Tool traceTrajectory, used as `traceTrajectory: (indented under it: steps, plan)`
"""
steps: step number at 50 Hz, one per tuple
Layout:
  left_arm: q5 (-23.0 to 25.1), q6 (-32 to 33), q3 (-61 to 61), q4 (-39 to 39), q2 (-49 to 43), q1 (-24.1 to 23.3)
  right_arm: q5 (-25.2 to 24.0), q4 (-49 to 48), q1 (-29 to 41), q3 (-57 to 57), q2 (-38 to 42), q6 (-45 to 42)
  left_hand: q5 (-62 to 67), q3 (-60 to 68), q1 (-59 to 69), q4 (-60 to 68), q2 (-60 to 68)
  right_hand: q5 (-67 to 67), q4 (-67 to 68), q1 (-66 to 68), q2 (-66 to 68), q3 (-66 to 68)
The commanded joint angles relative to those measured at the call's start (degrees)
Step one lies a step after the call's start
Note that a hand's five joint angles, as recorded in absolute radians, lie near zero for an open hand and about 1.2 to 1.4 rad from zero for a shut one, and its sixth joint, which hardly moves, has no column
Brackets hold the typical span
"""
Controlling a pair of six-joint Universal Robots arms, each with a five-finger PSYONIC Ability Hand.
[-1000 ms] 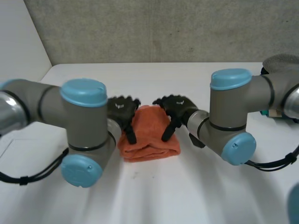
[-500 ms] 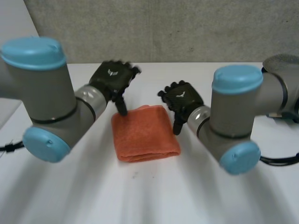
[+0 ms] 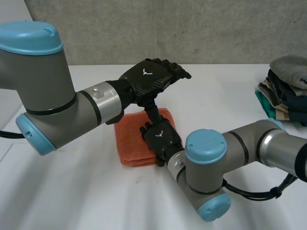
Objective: Fold the laundry.
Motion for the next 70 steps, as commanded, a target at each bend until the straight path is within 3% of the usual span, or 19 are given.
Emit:
traceTrajectory:
  steps: [1,5,6,9,10,20,28,32,39,46,53,58,64,70]
  plan:
    - [-0.28,-0.05,0.06,0.16,0.12,-0.08,-0.14,-0.19,-0.06,-2.66,1.8,-0.3,-2.04,-1.32,-0.17,-0.91,-1.35,10.86,11.25,11.38,11.41,11.3]
    - [-0.28,-0.14,0.06,0.16,0.12,-0.08,-0.4,-1.33,-0.06,-3.1,2.41,-0.65,-2.2,-1.49,-0.33,-1.08,-1.52,24.14,24.53,24.66,24.68,24.57]
    - [-0.28,-0.14,0.15,0.16,0.12,-0.08,-0.49,-2.37,-0.06,-3.19,2.41,-0.65,-2.2,-1.49,-0.33,-1.08,-1.52,35.67,36.06,36.19,36.22,36.11]
    - [-0.28,-0.14,0.41,0.16,0.21,-0.08,-0.67,-4.14,-0.06,-3.27,2.33,-0.48,-2.04,-1.32,-0.17,-0.91,-1.35,49.7,50.1,50.22,50.25,50.14]
    - [-0.28,-0.14,0.41,0.25,0.21,-0.08,-0.93,-5.27,-0.06,-3.62,2.41,-0.39,-2.04,-1.32,-0.17,-0.91,-1.35,61.18,61.57,61.7,61.72,61.61]
    - [-0.37,-1.19,3.31,0.43,0.91,0.27,-0.67,-7.3,-4.71,-8.63,-2.23,0.4,-2.37,-1.66,-0.5,-1.25,-1.68,61.29,61.69,61.82,61.84,61.73]
    - [-0.54,-5.49,7.44,1.22,2.14,0.89,-1.63,-12.66,-13.67,-14.08,-9.36,0.49,-2.37,-1.66,-0.5,-1.25,-1.68,61.29,61.69,61.82,61.84,61.73]
    - [-1.25,-7.6,7.44,3.15,3.9,1.24,-4.09,-16.0,-20.17,-15.58,-12.08,0.84,-2.21,-1.49,-0.34,-1.08,-1.52,61.29,61.69,61.82,61.84,61.73]
    - [-1.51,-8.75,6.48,4.12,4.43,0.8,-12.52,-19.17,-35.99,-19.35,-13.32,8.3,-2.04,-1.32,-0.17,-0.91,-1.35,61.29,61.69,61.82,61.84,61.73]
    - [-1.51,-8.66,5.16,4.29,4.69,0.28,-20.86,-26.01,-52.33,-21.64,-6.22,16.83,-2.04,-1.32,-0.17,-0.91,-1.35,61.29,61.69,61.82,61.84,61.73]
    - [-1.6,-8.49,4.63,4.29,4.16,-0.69,-28.68,-34.28,-60.42,-21.73,4.15,19.81,-1.7,-0.99,0.17,-0.58,-1.01,61.29,61.69,61.82,61.84,61.73]
    - [-2.12,-8.4,4.1,4.47,3.72,-1.66,-33.7,-34.11,-64.48,-20.33,10.05,22.99,-1.53,-0.82,0.34,-0.41,-0.84,61.29,61.69,61.82,61.84,61.73]
    - [-3.88,-8.31,3.84,4.47,3.11,-2.97,-37.14,-34.82,-65.27,-16.11,9.28,23.95,-1.53,-0.82,0.34,-0.41,-0.84,61.29,61.69,61.82,61.84,61.73]
    - [-3.97,-8.31,3.93,4.47,3.37,-3.86,-35.65,-33.33,-65.89,-16.02,4.18,25.18,-1.53,-0.82,0.34,-0.41,-0.84,61.29,61.69,61.82,61.84,61.73]
